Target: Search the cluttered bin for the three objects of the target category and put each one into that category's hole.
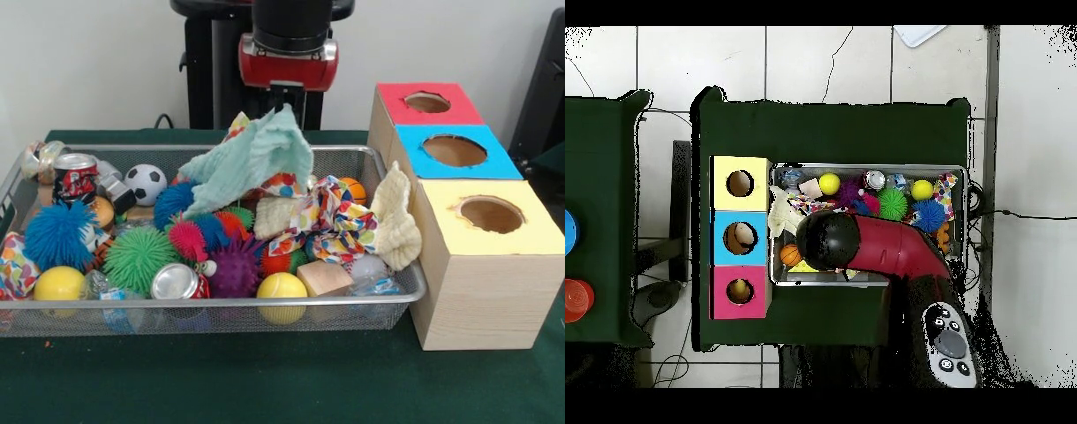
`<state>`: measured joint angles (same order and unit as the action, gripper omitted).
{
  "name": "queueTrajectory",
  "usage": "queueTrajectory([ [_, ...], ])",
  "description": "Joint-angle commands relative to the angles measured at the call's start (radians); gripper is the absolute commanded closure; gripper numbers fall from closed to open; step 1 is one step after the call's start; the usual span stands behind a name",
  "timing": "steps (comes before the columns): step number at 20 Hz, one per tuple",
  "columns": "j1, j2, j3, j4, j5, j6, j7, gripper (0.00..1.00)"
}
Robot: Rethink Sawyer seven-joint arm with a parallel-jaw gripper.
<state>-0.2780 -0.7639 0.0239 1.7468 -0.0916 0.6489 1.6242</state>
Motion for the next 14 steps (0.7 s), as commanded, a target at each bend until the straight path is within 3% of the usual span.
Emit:
queueTrajectory([
  [1,0.062,0.006,-0.021,0.044,0.073,0.049,0.283,1.00],
  [4,0.075,0.027,-0.036,0.031,0.086,0.035,0.284,1.00],
  [14,0.116,-0.032,-0.075,0.069,0.142,0.067,0.252,1.00],
])
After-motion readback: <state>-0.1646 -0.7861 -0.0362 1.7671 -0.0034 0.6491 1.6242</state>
